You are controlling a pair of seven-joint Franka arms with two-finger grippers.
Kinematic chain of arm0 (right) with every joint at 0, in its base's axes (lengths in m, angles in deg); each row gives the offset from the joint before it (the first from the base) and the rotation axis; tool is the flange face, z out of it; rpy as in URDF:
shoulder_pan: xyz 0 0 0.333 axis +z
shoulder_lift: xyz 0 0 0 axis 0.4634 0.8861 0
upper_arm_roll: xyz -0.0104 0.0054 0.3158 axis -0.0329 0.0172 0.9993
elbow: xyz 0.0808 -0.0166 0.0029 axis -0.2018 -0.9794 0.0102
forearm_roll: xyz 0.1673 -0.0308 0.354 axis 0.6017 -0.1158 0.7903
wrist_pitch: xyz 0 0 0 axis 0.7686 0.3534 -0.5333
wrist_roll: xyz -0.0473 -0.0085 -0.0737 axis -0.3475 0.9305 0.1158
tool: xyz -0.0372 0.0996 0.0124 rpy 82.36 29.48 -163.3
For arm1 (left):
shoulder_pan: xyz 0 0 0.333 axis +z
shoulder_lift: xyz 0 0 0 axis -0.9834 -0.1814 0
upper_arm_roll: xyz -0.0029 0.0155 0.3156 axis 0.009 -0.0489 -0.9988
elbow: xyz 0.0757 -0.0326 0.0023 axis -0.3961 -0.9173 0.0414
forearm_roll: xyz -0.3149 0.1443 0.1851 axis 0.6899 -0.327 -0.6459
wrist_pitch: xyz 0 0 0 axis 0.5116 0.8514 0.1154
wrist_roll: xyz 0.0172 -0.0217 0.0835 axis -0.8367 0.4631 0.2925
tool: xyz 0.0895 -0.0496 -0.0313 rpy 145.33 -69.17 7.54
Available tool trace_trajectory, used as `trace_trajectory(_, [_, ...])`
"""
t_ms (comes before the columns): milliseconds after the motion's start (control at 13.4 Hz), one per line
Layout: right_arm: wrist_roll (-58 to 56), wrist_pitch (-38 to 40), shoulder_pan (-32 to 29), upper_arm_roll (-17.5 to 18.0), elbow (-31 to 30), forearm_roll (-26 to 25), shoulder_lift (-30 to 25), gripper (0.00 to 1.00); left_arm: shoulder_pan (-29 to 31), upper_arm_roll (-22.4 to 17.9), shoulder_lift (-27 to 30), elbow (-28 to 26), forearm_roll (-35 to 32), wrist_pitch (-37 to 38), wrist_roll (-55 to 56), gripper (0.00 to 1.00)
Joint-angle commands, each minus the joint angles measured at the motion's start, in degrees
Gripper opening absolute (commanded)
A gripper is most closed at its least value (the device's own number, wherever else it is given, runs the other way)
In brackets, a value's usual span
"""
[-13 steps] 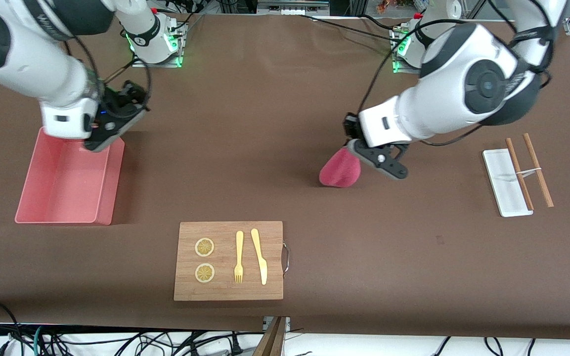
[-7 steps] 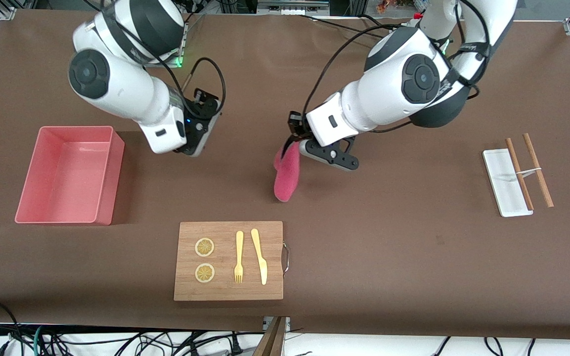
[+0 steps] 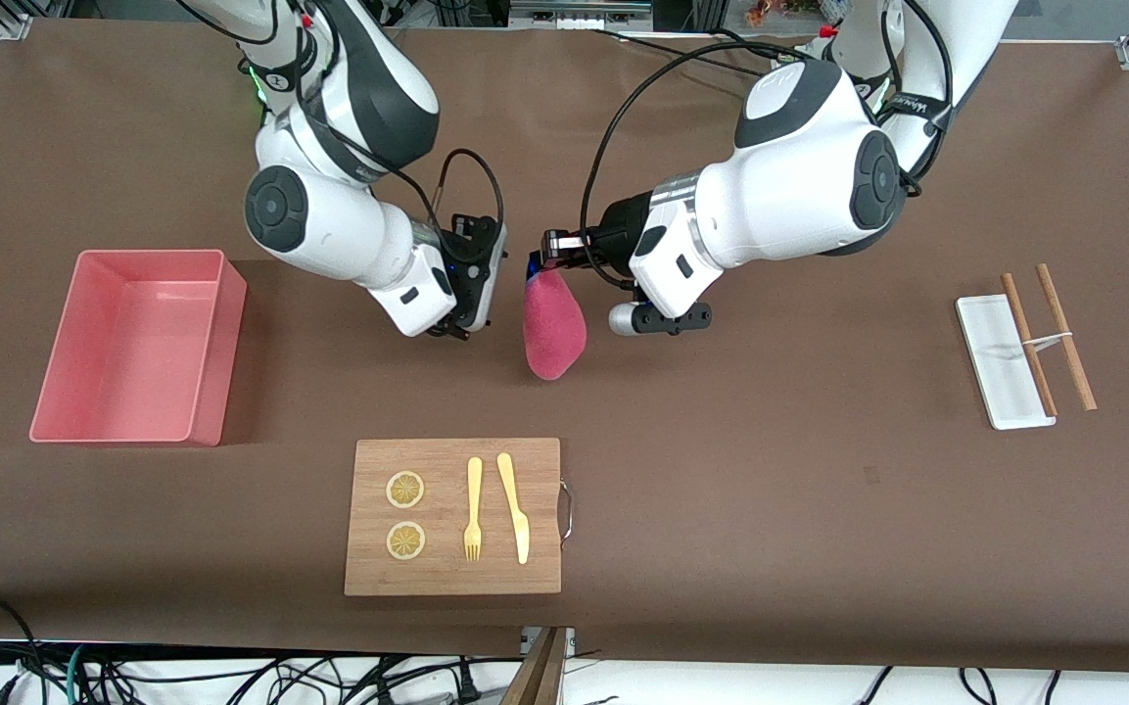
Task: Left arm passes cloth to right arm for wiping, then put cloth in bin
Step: 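Hold the cloth out with the left gripper while the right gripper grasps it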
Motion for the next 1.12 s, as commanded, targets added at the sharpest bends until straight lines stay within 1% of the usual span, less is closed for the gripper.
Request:
trace_trajectory(0, [-1.16, -2.86, 1.33, -0.02, 1.65, 3.56, 1.60, 1.00, -0.65, 0.28, -0.41, 1.35, 1.50, -1.06, 3.48, 0.00])
trace_trajectory(447, [-0.90, -8.22, 3.54, -0.02, 1.65, 5.86, 3.00, 1.00, -0.48, 0.28, -0.14, 1.35, 0.98, -1.06, 4.44, 0.00])
trace_trajectory(521, [-0.90, -8.23, 3.54, -0.02, 1.65, 6.03, 3.44, 0.86, -0.48, 0.37, -0.14, 1.35, 0.89, -1.06, 4.62, 0.00])
trace_trajectory(596, [-0.46, -8.23, 3.54, -0.02, 1.65, 6.82, 3.53, 0.53, -0.48, 0.28, -0.14, 1.35, 0.80, -1.06, 4.62, 0.00])
trace_trajectory(670, [0.93, -8.23, 3.54, -0.02, 1.74, 7.35, 3.53, 0.25, -0.48, 0.28, -0.14, 1.35, 0.71, -1.06, 4.62, 0.00])
trace_trajectory(745, [2.17, -8.23, 3.71, -0.02, 1.65, 7.35, 3.71, 0.11, -0.57, 0.28, -0.14, 1.35, 0.62, -1.06, 4.62, 0.00])
trace_trajectory(819, [2.88, -8.23, 3.80, -0.02, 1.74, 7.35, 3.88, 0.00, -0.74, 0.19, -0.14, 1.35, 0.54, -1.06, 4.71, 0.00])
trace_trajectory(968, [3.06, -8.23, 3.89, -0.02, 2.53, 7.18, 4.06, 0.00, -1.27, 0.01, 0.73, 1.26, -2.26, -1.06, 4.71, 0.00])
trace_trajectory(1043, [3.15, -8.05, 3.80, -0.02, 2.79, 7.09, 4.15, 0.00, -1.10, 0.02, 0.82, 1.26, -2.62, -0.97, 4.71, 0.00])
